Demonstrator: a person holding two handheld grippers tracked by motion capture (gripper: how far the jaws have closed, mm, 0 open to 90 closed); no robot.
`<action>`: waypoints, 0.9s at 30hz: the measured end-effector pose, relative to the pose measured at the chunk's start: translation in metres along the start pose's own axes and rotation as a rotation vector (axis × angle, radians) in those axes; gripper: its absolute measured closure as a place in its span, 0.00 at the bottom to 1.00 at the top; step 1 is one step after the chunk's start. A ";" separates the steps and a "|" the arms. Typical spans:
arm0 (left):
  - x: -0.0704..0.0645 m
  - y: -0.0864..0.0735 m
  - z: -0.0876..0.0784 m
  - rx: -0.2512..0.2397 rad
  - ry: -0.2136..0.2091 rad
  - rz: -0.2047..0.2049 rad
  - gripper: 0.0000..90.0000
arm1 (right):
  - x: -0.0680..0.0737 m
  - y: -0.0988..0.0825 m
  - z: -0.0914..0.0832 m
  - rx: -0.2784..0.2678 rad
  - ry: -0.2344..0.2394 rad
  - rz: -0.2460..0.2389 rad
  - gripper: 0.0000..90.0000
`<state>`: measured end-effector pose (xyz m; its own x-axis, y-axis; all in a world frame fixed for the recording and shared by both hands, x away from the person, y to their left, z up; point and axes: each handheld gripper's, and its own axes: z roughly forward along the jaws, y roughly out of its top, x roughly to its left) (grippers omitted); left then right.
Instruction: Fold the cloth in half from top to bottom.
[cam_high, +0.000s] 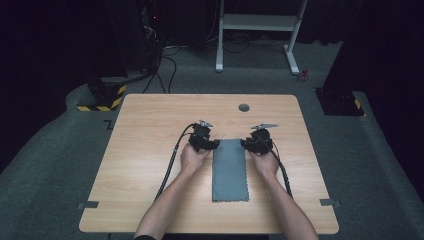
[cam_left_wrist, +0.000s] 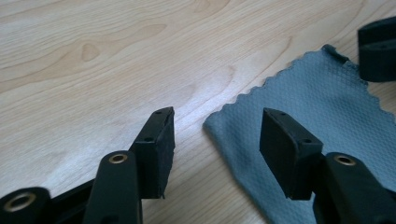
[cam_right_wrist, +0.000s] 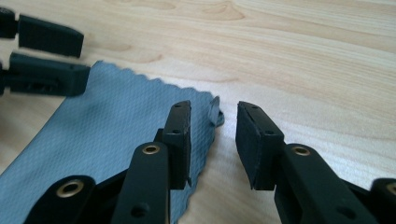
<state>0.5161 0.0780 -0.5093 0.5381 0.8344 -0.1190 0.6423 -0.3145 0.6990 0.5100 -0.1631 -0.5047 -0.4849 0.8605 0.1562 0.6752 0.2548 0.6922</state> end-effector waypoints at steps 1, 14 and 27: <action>-0.001 0.000 0.001 0.000 -0.002 -0.002 0.52 | 0.000 0.000 0.002 0.000 -0.002 0.006 0.73; -0.006 0.004 0.009 0.033 0.044 0.042 0.60 | 0.007 0.008 0.019 0.052 -0.014 -0.019 0.77; -0.012 0.006 0.011 0.037 0.016 0.104 0.87 | -0.002 0.007 0.021 0.046 0.018 -0.023 0.97</action>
<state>0.5193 0.0609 -0.5119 0.5941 0.8036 -0.0356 0.6032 -0.4158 0.6807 0.5273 -0.1535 -0.5143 -0.5105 0.8460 0.1537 0.6883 0.2949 0.6627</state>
